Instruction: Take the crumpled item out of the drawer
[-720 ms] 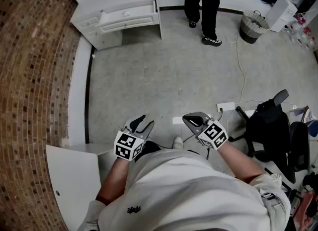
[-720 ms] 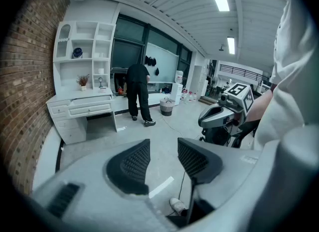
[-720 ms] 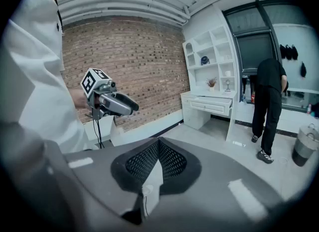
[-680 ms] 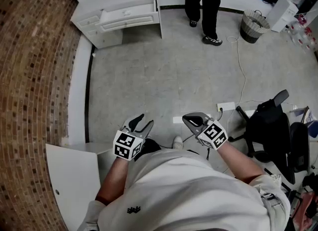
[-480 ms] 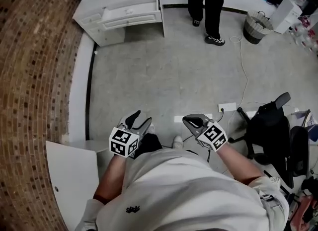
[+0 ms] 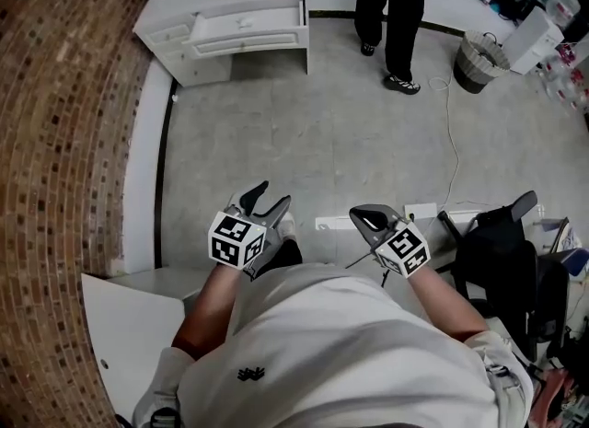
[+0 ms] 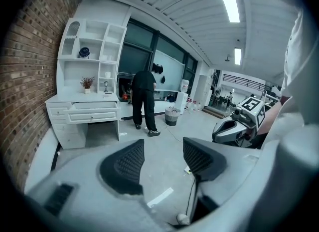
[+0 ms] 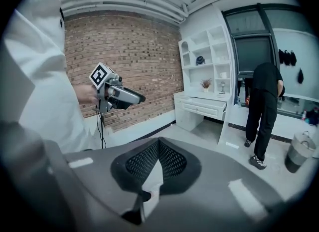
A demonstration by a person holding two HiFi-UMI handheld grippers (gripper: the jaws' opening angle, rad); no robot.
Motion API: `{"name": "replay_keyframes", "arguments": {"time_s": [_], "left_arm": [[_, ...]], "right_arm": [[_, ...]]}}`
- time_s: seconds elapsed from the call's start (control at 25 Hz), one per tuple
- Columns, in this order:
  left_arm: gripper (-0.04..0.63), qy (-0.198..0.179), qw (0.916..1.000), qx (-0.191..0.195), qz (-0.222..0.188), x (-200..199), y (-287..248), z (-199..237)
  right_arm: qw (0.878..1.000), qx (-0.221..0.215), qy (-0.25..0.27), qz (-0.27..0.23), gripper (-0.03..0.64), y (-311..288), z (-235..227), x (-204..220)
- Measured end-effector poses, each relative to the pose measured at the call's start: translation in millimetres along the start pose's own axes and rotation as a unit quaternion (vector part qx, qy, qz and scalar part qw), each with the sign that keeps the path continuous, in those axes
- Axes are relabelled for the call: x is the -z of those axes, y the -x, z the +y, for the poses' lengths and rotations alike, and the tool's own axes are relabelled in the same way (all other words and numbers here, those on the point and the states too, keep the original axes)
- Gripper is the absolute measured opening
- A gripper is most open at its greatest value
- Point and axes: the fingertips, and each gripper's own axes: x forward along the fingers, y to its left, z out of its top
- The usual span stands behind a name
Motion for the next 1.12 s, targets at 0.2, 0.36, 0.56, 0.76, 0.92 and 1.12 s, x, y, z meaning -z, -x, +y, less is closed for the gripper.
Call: {"name": "replay_keyframes", "arguments": {"time_s": [0.2,0.36,0.56,0.76,0.92,1.12], "left_arm": [[0.249,-0.007,0.9999,0.009,-0.006,-29.0,-15.1,64.6],[0.249,-0.017,0.9997,0.016,-0.004,-41.7,-17.3,115.1],[0.249,-0.002,0.9999,0.014,0.001,-36.0,-18.5,173.1],[0.249,0.002,0.9998,0.021,0.005,-40.8,-32.2,197.9],[0.249,0.0,0.9998,0.02,0.006,-53.0,-53.0,211.1],[0.249,0.002,0.9999,0.005,0.013,-74.4,-86.1,231.0]], "right_arm": [[1.0,0.013,0.003,-0.006,0.012,-54.0,-28.8,-48.4],[1.0,0.015,0.016,-0.002,0.014,-102.2,-41.0,-81.6],[0.999,0.018,0.026,-0.002,0.061,-153.5,-53.8,-116.5],[0.999,0.01,0.039,0.006,0.061,-182.2,-61.8,-138.2],[0.999,0.012,0.031,0.006,0.061,-191.5,-88.4,-143.5],[1.0,0.007,0.03,0.002,0.061,-203.2,-137.6,-151.0]]}}
